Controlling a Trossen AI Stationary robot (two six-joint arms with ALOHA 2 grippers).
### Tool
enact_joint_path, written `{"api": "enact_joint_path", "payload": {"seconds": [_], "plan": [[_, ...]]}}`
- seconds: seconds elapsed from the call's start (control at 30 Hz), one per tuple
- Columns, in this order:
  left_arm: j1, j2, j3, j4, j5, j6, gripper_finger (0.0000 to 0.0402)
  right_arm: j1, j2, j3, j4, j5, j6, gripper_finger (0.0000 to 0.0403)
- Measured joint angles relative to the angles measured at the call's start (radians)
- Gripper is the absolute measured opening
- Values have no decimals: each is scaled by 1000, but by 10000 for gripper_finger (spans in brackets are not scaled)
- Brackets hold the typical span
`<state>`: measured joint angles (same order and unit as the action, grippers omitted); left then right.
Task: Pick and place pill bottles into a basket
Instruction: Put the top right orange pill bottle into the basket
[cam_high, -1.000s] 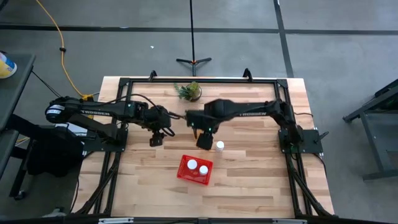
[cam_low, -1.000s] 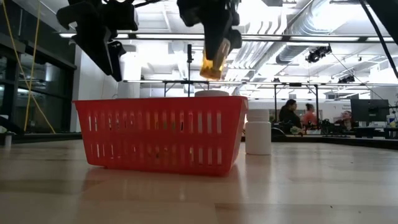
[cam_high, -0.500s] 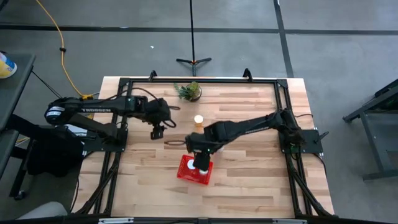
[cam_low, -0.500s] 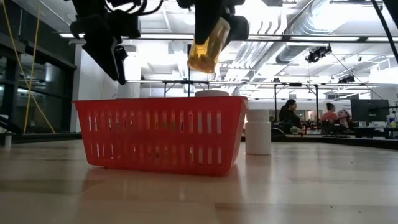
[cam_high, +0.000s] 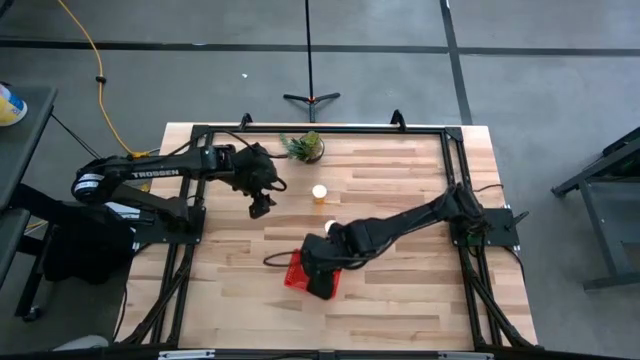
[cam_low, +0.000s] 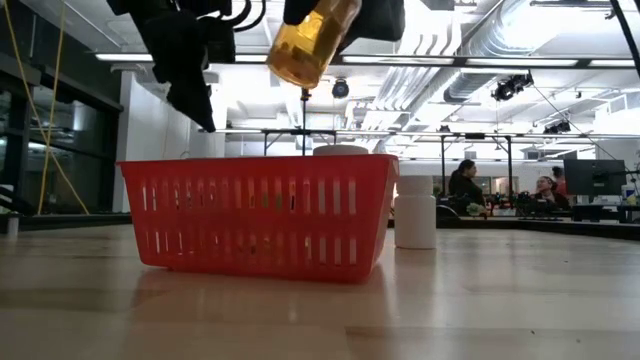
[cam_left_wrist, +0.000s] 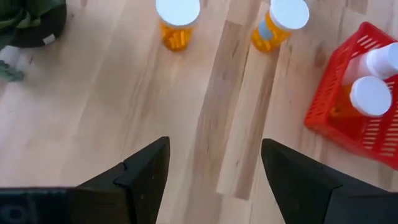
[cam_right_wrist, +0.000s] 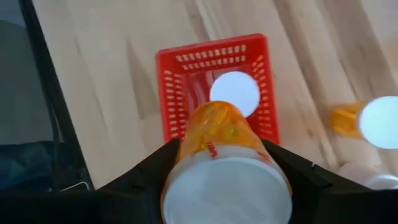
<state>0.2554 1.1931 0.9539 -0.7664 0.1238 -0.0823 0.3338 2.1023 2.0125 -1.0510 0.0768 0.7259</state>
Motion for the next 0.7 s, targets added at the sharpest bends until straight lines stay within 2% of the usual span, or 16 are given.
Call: {"api": "enact_joint_path", "payload": {"seconds": [0.17,0.4,0.7], "plan": [[0,0,0,0,1,-20,287,24,39,0,35,-11,31,190],[0,0,0,-11,-2,-32,287,41,126,0,58,-65,35,217],[0,0,0,-19,-2,-36,287,13,181,0,106,-89,26,194]]}}
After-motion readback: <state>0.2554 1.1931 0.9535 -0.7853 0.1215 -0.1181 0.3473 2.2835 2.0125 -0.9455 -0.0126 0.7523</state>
